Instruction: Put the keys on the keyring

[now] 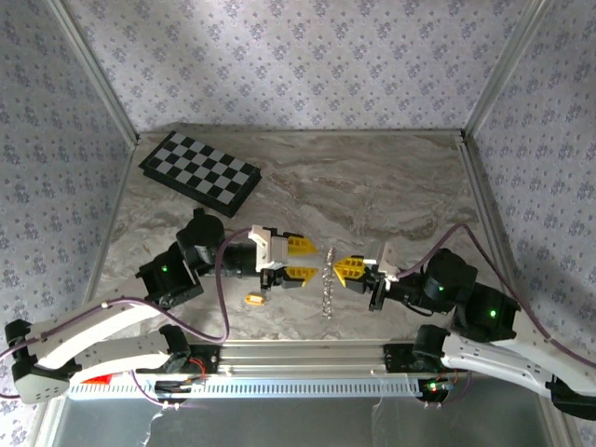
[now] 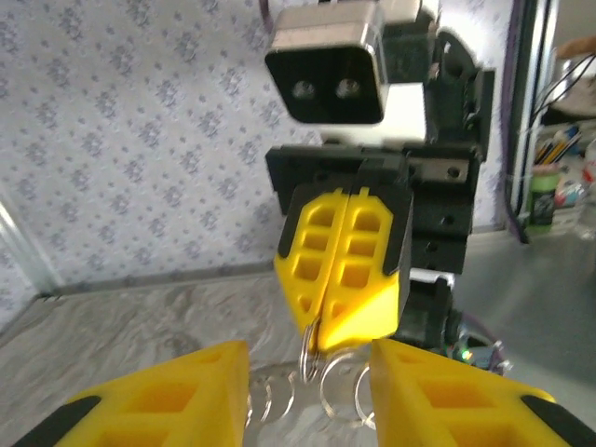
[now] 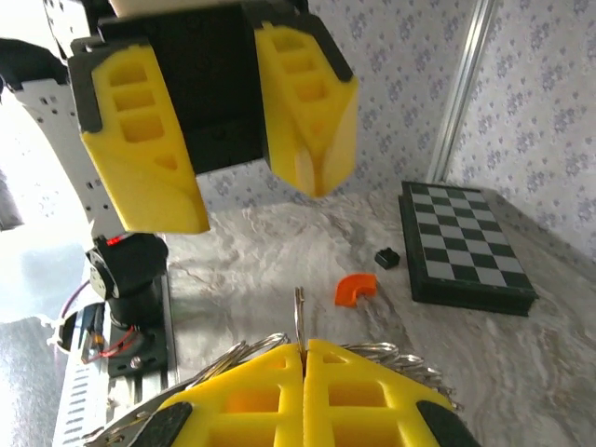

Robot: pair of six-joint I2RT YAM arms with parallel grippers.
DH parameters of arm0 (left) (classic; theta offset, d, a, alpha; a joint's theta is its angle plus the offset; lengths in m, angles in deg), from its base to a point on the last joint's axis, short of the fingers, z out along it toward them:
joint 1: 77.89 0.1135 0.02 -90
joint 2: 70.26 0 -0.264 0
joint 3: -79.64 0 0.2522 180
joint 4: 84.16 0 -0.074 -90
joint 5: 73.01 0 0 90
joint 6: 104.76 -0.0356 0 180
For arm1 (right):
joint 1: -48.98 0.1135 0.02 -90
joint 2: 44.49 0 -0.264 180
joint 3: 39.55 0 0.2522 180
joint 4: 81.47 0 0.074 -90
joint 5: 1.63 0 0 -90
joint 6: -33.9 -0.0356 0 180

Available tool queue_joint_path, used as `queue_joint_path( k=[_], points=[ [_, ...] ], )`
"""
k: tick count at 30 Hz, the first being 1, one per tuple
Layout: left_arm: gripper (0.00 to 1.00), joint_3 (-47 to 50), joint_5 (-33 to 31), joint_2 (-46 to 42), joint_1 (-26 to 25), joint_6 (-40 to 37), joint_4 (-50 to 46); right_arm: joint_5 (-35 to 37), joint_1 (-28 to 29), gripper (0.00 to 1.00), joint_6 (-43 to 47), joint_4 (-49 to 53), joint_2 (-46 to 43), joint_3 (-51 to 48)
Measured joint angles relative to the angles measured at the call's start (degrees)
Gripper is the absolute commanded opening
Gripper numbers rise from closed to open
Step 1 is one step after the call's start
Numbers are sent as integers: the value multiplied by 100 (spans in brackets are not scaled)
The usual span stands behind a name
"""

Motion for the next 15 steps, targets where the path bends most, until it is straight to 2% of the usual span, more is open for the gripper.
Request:
queue_joint_path(
  k=[6, 15],
  points=[
    [29, -240, -238, 22, 0, -422, -940, 295, 118, 0, 339, 872, 713, 844],
    [29, -216, -466, 76, 0, -671, -1307, 540, 177, 0, 566, 1504, 1484, 1241]
  ],
)
